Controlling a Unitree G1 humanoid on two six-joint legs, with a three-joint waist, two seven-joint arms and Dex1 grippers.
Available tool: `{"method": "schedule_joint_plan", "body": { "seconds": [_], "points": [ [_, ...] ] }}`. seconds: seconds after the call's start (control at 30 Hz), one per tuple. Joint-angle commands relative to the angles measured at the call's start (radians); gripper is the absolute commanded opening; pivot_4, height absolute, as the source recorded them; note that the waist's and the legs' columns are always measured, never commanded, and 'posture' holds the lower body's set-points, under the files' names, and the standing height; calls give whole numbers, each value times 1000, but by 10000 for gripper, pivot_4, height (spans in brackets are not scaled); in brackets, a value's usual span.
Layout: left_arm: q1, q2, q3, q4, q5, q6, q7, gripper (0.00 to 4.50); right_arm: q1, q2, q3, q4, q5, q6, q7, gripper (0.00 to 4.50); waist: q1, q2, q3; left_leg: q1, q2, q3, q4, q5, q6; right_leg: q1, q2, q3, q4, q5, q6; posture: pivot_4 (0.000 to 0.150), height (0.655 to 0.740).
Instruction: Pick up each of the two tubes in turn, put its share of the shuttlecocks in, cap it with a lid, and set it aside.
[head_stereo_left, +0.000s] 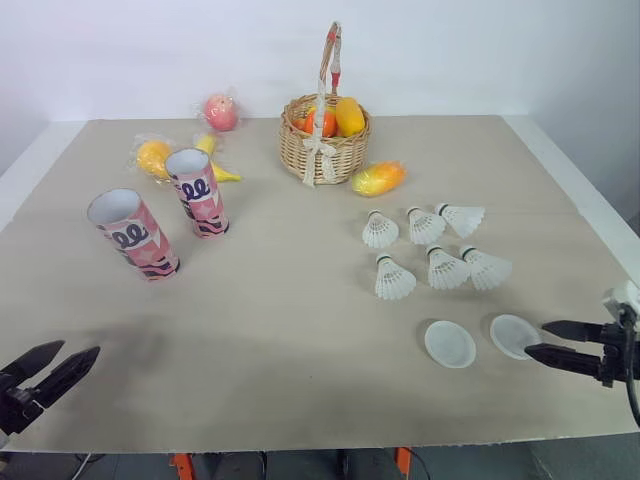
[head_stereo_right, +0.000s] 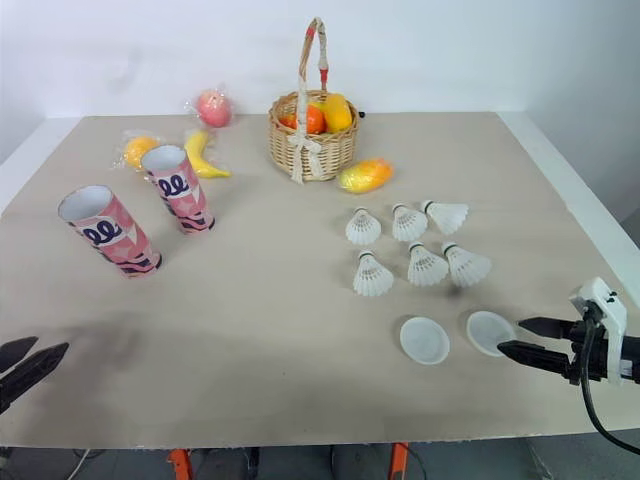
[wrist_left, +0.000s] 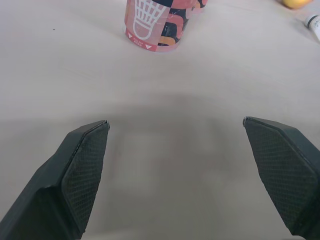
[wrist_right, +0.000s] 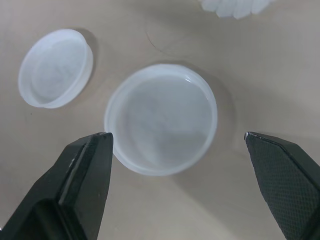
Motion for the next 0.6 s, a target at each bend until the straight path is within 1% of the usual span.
{"method": "schedule_joint_plan", "body": {
  "seconds": [0.03,0.23,0.4,0.5,0.6],
  "points": [
    [-11,17,10,12,4,6,6,44593,-12,9,-26,-54,30,6,-1,45000,0,0,0,0,0,0,0,0,0,0,0,0,0,0,0,1500,7400],
    [-13,1,19,34,-35,41,-16,44593,-13,43,-29,-232,116,90,-6,45000,1,0,0,0,0,0,0,0,0,0,0,0,0,1,-2,1500,7400],
    [-15,-74,32,29,-68,24,9,44593,-23,97,2,-479,265,219,-29,45000,1,0,0,0,0,0,0,0,0,0,0,0,0,1,-3,1500,7400],
    [-26,-112,36,14,-37,-37,19,44593,-106,126,50,-597,363,293,-52,45000,1,0,0,0,0,-1,0,0,0,0,0,0,0,1,-2,1500,7400],
    [-34,-137,8,-18,35,-127,36,44593,-216,185,107,-666,442,340,-104,45000,3,-3,1,0,1,0,0,0,0,0,0,-1,0,2,-1,1500,7400]
  ]
}}
